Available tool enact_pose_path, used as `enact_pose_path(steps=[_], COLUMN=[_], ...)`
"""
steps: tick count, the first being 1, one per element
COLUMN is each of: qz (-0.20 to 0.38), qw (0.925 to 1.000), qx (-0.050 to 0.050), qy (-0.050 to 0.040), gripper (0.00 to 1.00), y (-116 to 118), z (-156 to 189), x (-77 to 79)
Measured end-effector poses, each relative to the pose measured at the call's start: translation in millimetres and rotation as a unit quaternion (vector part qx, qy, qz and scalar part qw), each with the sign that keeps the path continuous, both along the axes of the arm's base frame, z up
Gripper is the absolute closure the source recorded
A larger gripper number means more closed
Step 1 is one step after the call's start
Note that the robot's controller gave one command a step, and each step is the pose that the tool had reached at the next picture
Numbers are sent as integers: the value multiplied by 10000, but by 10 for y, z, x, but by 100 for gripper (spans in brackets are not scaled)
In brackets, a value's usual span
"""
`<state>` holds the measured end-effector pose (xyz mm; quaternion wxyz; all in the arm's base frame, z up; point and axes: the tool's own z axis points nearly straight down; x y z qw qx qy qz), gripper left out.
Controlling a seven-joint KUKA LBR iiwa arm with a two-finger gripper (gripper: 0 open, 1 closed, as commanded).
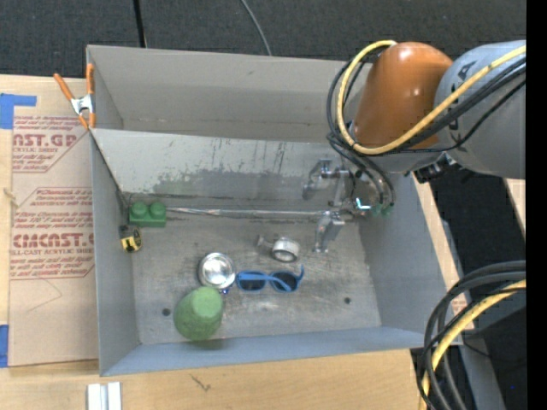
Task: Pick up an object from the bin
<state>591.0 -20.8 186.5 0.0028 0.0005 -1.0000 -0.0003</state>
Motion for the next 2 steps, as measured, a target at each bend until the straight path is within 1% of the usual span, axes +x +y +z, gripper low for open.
enact_pose_path(steps=[1, 2], qz=[700, 699], qw=[9975, 9974], qx=[-12, -11], qy=[-137, -166], gripper=[0, 100], y=[193, 195], z=[-975, -971], x=[-667, -657])
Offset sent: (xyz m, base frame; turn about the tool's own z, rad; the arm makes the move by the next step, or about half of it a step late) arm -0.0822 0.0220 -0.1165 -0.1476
